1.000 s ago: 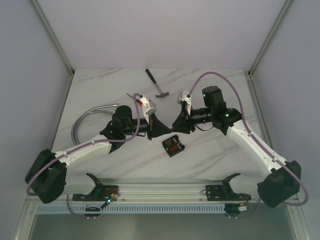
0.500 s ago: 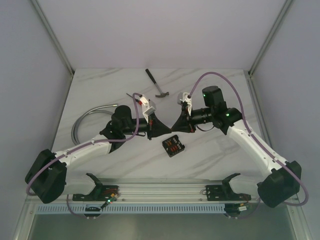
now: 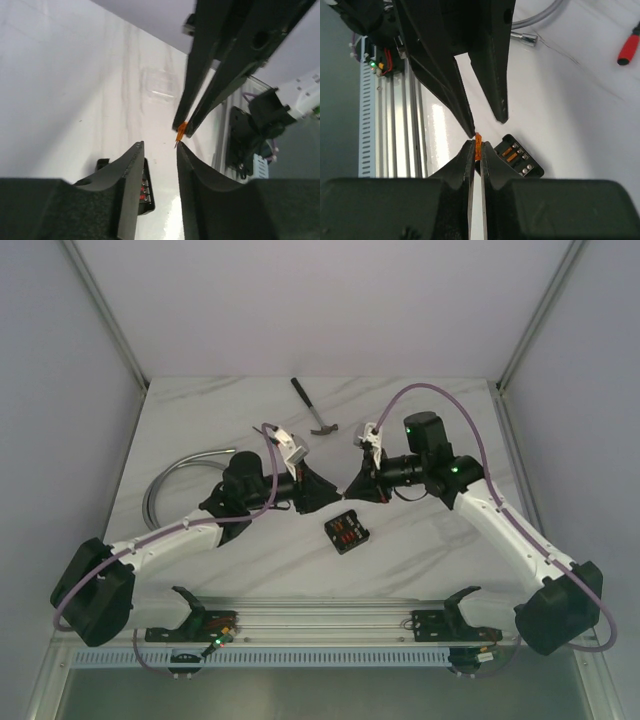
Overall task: Snap on the fuse box
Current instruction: Pick up the fuse from the center of the board, then install the fuse at the fuse box base.
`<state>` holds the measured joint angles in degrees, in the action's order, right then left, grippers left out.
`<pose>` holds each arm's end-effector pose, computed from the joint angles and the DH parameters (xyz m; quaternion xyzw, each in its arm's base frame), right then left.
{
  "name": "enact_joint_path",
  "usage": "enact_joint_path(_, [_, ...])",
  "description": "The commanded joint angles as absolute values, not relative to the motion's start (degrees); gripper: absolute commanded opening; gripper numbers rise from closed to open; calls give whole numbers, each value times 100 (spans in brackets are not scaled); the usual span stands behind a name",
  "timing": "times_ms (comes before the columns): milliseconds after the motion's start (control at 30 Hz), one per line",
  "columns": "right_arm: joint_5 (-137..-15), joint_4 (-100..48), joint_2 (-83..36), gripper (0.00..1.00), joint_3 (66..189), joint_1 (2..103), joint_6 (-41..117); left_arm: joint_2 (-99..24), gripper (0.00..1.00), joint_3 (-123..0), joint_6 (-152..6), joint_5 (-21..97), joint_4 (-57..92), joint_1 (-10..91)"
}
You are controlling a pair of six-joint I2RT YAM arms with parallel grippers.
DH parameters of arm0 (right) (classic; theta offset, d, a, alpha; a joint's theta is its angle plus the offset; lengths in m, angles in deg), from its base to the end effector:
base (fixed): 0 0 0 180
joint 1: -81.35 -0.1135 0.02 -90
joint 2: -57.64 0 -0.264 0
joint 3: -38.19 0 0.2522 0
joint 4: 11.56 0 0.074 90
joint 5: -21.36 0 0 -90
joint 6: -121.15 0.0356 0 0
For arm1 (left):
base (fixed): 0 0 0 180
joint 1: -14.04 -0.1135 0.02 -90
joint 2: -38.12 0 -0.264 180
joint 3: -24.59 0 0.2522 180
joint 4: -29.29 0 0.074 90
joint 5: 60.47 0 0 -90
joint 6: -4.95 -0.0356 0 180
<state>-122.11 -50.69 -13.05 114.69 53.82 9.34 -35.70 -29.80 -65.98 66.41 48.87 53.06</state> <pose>0.2201 0.1470 0.3359 -0.5222 0.6252 0.4166 0.4037 0.2093 -0.1971 0.2834 0.3366 0.6210 -0.5214 0.4788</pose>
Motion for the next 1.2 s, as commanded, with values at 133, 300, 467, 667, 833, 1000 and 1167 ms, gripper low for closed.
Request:
enact_joint_path(133, [-10005, -4556, -1496, 0, 11351, 4985, 2003, -3167, 55, -2221, -5753, 4626, 4656, 5133])
enact_joint_path(300, [-8787, -4319, -1729, 0, 11089, 4472, 2461, -3069, 66, -1917, -4812, 3808, 4210, 5130])
enact_joint_path(467, [-7911, -3731, -1929, 0, 10628, 4189, 2960, -3130, 77, -1653, -4021, 3645, 4150, 5159])
enact_joint_path(667, [-7477, -3278, -2193, 0, 10207, 3941, 3307, -3500, 87, -1644, -3584, 3682, 4137, 5310])
enact_joint_path(833, [-7230, -3126, -2309, 0, 10022, 3776, 3513, -3860, 93, -1695, -3323, 3756, 4220, 5423])
enact_joint_path(1000, [-7027, -3197, -2433, 0, 10003, 3686, 3593, -4104, 99, -1708, -3108, 3768, 4265, 5438])
enact_joint_path(1167, [-6872, -3302, -2603, 0, 9995, 3615, 3641, -4164, 100, -1722, -3033, 3724, 4204, 5438])
